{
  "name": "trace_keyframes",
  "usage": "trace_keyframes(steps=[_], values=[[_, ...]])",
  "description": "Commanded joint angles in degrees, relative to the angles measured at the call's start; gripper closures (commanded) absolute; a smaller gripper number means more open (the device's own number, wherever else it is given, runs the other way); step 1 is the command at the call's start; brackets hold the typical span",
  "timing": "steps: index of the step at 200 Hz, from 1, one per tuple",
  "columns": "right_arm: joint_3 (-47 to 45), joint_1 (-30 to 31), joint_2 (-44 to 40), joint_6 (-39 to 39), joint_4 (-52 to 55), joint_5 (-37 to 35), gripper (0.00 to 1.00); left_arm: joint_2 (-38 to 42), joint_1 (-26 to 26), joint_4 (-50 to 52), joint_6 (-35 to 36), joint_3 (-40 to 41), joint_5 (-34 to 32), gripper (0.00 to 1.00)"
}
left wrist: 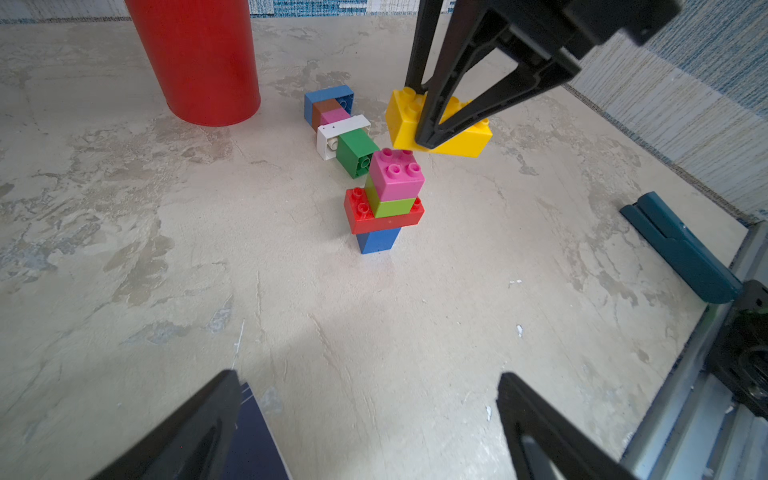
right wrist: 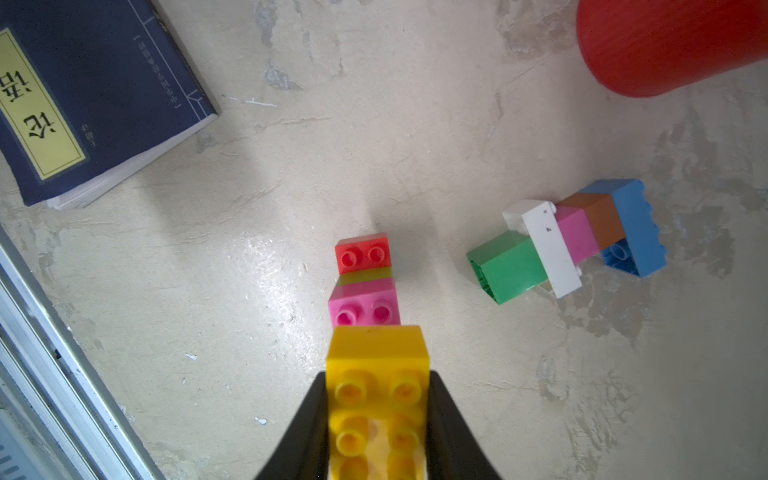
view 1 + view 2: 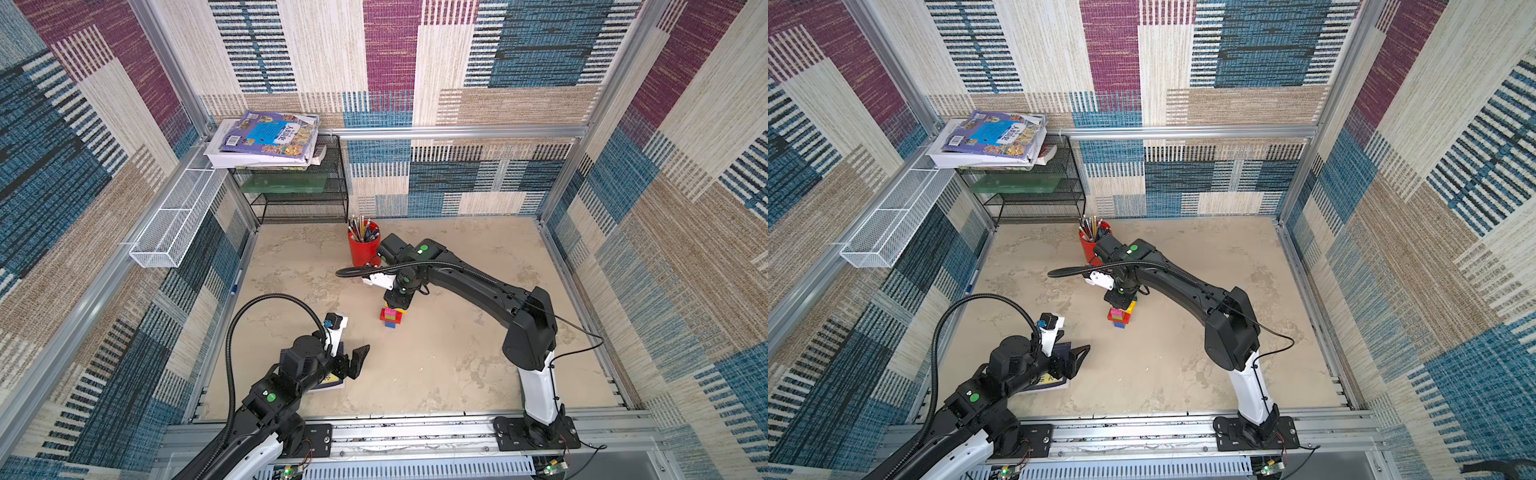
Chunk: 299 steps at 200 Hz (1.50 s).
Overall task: Assemble the letter f with lego
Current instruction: Assemble the lego brick with the lego brick.
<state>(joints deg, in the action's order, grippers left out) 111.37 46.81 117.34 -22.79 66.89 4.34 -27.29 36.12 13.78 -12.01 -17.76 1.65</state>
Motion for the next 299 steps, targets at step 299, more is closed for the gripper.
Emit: trace_keyframes(steps=[299], values=[[0.2, 0.4, 1.8, -1.7, 0.3, -0.3, 0.91, 0.2, 0.0, -0.6, -0.4, 0.1, -0.5, 0.01]])
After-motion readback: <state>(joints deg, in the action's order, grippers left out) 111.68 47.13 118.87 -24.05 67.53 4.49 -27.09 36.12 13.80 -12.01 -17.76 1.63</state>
